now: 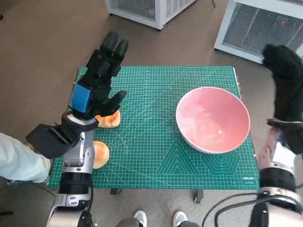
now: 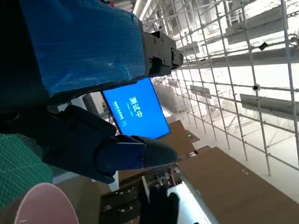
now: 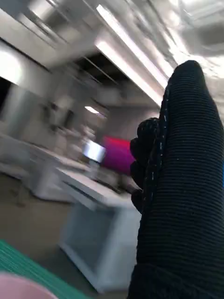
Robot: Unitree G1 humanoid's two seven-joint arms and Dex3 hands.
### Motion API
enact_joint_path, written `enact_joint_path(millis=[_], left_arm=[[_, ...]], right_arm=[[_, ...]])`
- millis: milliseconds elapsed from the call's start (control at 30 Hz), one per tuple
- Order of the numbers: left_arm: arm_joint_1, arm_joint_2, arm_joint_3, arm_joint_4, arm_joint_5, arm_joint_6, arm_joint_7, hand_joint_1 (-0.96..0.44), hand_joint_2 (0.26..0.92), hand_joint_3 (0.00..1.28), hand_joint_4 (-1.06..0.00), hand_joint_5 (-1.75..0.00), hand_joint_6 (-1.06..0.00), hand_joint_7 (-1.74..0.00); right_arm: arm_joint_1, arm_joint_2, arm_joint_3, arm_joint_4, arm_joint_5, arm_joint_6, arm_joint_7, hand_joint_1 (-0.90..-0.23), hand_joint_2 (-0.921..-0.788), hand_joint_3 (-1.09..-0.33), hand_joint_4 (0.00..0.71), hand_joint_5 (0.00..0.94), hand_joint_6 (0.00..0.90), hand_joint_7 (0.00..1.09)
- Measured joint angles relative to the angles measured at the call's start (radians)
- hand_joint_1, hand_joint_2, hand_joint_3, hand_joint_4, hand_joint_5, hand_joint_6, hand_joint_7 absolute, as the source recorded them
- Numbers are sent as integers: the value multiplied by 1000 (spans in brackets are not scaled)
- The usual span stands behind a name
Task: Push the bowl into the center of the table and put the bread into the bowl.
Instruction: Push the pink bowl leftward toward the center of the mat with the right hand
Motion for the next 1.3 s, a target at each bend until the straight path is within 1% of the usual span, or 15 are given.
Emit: enact_joint_path(millis=[100,167,267,400,467,567,667,933,1000,1167,1300], left_arm=[[0,0,1,5,-1,0,-3,-672,921,394,-121,0,-141,-57],[0,0,2,11,-1,0,-5,-672,921,393,-121,0,-139,-56],[0,0,4,21,-2,0,-7,-672,921,392,-121,-1,-138,-55],[0,0,9,26,-3,0,-9,-672,921,393,-126,-3,-138,-54],[0,0,12,28,-5,0,-11,-671,921,393,-128,-4,-138,-54],[0,0,13,29,-8,0,-14,-671,921,394,-130,-4,-138,-54],[0,0,14,28,-8,0,-17,-671,921,394,-129,-4,-138,-54],[0,2,19,28,-10,0,-29,-675,921,392,-130,-3,-138,-54],[0,6,21,28,-10,0,-32,-676,921,390,-130,-3,-139,-53],[1,16,28,28,-10,0,-36,-675,921,388,-131,-3,-142,-54],[6,25,32,25,-10,0,-36,-677,921,383,-129,-2,-151,-57]], right_arm=[[1,-9,-1,42,-13,11,-41,-587,-921,-853,129,4,92,295],[1,-10,-4,67,-15,26,-55,-584,-921,-856,136,7,93,295],[2,-10,-11,104,-13,54,-71,-579,-921,-856,154,15,102,298],[2,-6,-28,146,1,98,-82,-573,-921,-842,185,24,130,301],[2,0,-37,164,3,124,-92,-574,-921,-832,199,27,149,302],[2,9,-45,185,5,154,-101,-578,-921,-806,215,14,187,270],[3,22,-56,200,10,187,-101,-582,-921,-791,218,8,201,254],[5,72,-79,223,13,250,-101,-577,-921,-779,209,0,189,223],[5,85,-83,227,13,263,-100,-565,-921,-789,204,0,185,213],[4,110,-91,231,16,290,-91,-560,-921,-826,172,0,167,189],[1,135,-110,234,40,315,-70,-550,-921,-864,159,1,160,172]])
